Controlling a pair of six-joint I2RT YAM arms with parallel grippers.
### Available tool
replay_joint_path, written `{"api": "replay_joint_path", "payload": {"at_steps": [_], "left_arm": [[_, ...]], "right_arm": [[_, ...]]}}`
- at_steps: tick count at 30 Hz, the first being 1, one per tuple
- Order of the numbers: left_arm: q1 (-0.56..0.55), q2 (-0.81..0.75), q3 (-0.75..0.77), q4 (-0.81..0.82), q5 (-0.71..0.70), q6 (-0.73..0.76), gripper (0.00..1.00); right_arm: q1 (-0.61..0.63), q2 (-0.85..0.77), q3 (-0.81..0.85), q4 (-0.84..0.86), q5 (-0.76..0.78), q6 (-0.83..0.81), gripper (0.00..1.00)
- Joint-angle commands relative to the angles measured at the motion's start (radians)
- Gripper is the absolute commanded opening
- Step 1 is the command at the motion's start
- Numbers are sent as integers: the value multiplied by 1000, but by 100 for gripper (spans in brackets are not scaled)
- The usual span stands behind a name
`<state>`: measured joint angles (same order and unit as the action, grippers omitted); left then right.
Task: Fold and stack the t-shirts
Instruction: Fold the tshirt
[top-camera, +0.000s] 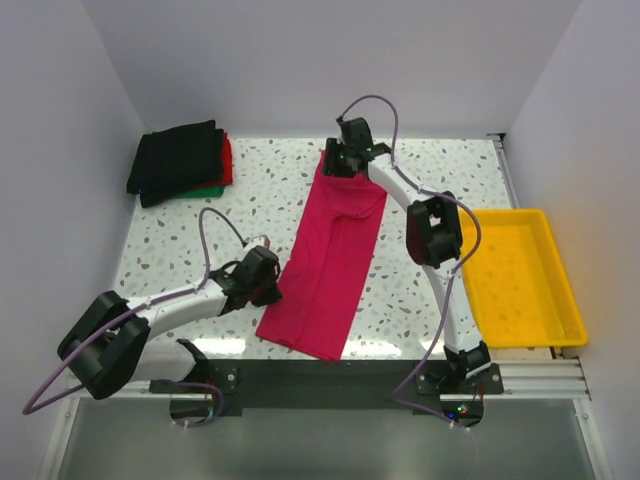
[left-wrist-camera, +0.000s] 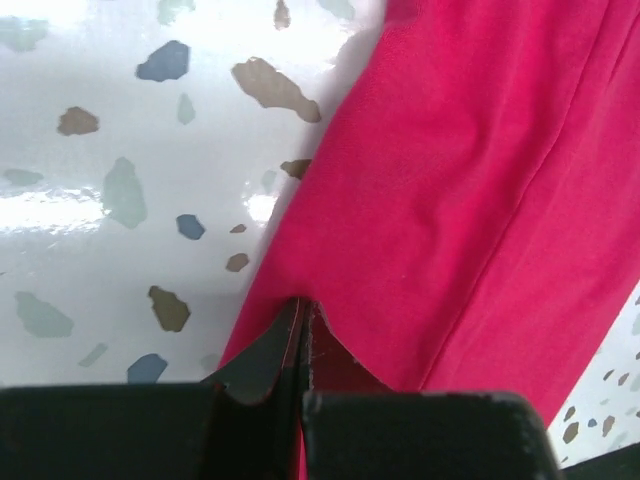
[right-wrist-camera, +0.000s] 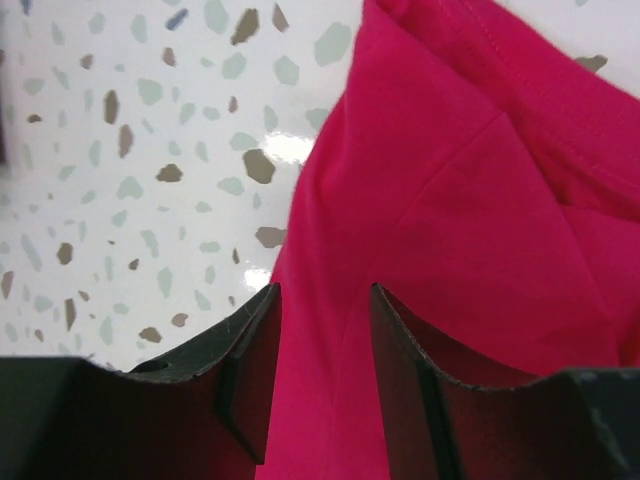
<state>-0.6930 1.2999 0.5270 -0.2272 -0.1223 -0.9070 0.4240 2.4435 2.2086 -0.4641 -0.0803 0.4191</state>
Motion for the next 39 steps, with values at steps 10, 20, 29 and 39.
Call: {"api": "replay_joint_path", "payload": {"at_steps": [10, 20, 29, 39], "left_arm": [[6, -137, -202, -9, -33, -125, 0], [1, -231, -285, 81, 47, -170, 0], [1, -235, -145, -9, -25, -70, 8], [-72, -211, 14, -60, 12, 99, 19]], "right_arm": [[-22, 196, 126, 62, -90, 60, 44], [-31, 272, 244, 58, -102, 21, 46], [-47, 190, 246, 61, -127, 6, 47], [-54, 23, 198, 1, -112, -16, 49]]}}
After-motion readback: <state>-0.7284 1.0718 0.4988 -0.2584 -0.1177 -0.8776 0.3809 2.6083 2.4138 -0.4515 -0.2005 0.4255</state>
